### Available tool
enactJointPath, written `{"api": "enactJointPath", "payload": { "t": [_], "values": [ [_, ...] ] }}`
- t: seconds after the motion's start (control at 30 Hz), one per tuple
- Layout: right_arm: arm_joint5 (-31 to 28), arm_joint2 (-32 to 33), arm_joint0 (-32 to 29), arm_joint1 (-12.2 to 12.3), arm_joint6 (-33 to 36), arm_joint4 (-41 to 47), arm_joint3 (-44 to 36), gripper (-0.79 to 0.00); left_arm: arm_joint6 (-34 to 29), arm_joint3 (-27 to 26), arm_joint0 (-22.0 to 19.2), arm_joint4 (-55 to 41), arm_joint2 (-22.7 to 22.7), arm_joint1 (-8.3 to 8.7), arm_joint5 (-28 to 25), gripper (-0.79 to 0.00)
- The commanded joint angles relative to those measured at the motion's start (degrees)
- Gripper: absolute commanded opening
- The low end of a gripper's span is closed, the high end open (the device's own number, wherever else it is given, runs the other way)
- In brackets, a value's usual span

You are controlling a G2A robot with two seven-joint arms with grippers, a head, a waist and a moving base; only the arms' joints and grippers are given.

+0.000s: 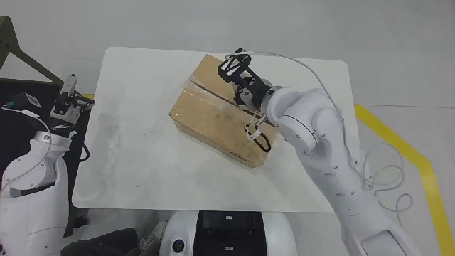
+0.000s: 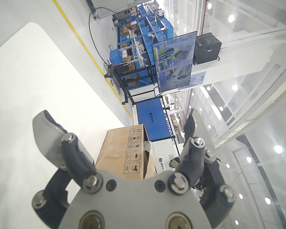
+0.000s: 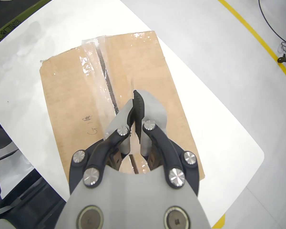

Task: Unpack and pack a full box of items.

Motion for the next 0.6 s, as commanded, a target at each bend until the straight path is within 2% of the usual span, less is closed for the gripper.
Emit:
{"api": "enactJointPath", "payload": {
  "t": [0.0,0.17,0.57],
  "values": [
    [0.04,0.17,-0.12,0.09,0.09,-0.63,0.15,-0.785,0.0,0.0,0.0,0.0,0.0,0.0,0.0,0.0],
    [-0.35,0.23,-0.49,0.19,-2.16,-1.18,0.49,-0.785,0.0,0.0,0.0,0.0,0.0,0.0,0.0,0.0],
    [0.14,1.62,-1.45,0.68,-5.75,-6.93,-5.43,-0.785,0.0,0.0,0.0,0.0,0.0,0.0,0.0,0.0]
  ]
}}
